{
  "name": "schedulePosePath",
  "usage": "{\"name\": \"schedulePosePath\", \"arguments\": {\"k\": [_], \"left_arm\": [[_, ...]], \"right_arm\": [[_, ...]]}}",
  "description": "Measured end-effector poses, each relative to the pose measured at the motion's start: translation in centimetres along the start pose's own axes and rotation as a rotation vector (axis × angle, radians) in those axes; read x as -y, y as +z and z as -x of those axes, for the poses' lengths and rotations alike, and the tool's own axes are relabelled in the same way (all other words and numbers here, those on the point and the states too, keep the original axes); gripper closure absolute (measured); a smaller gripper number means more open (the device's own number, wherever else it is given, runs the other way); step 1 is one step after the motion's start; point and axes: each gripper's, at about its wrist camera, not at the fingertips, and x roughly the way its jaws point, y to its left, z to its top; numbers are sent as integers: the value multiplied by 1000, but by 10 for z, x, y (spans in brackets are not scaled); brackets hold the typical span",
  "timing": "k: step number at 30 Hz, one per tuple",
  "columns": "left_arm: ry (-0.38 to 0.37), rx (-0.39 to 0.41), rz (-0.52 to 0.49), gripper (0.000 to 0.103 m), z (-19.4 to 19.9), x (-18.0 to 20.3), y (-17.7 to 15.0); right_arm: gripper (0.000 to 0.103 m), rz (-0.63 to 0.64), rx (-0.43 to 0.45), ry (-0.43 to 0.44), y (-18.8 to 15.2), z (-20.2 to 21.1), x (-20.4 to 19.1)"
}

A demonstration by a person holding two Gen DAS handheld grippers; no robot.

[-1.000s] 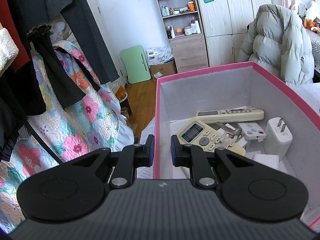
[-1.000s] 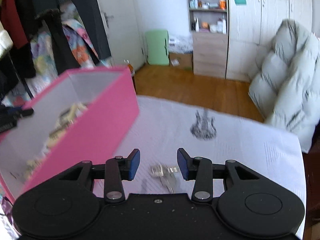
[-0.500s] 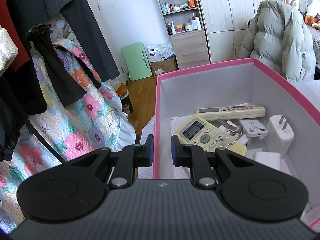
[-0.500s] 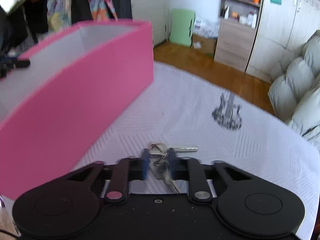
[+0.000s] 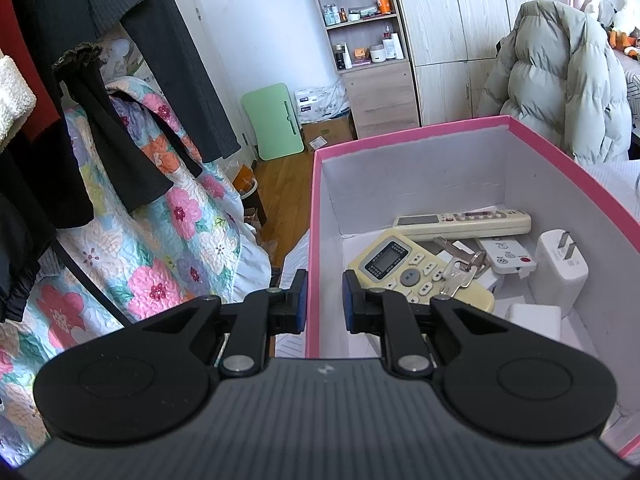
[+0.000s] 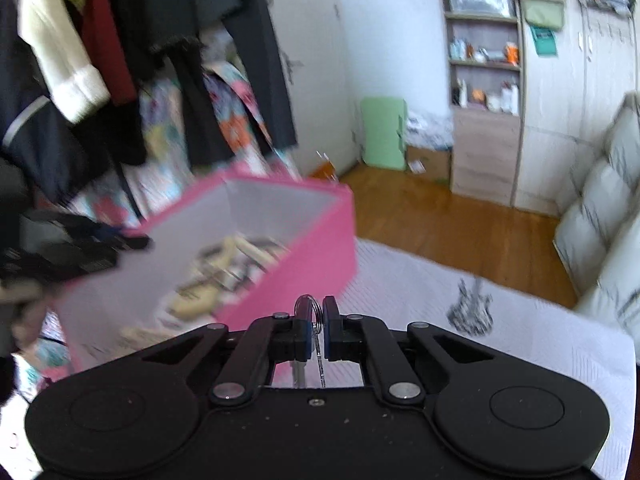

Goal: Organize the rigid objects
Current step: 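Carry the second keys into the pink box and open the right gripper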

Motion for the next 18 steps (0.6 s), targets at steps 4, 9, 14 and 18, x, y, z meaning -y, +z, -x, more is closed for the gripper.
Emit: {"name": "schedulePosePath", "arguments": {"k": [4,9,14,18], "left_arm": [[-3,0,-6,88,0,0,-1],[-7,7,2,88,2,-1,-2],[-9,11,2,88,2,-1,-2],[-11,13,5,88,2,-1,-2]], "right_arm": [[96,27,87,23,16,20,-17],[96,-11,125,106,33,27,-33],[96,-15,54,245,33,3,-56],[96,-9,-40,329,22,-27,-77]]}}
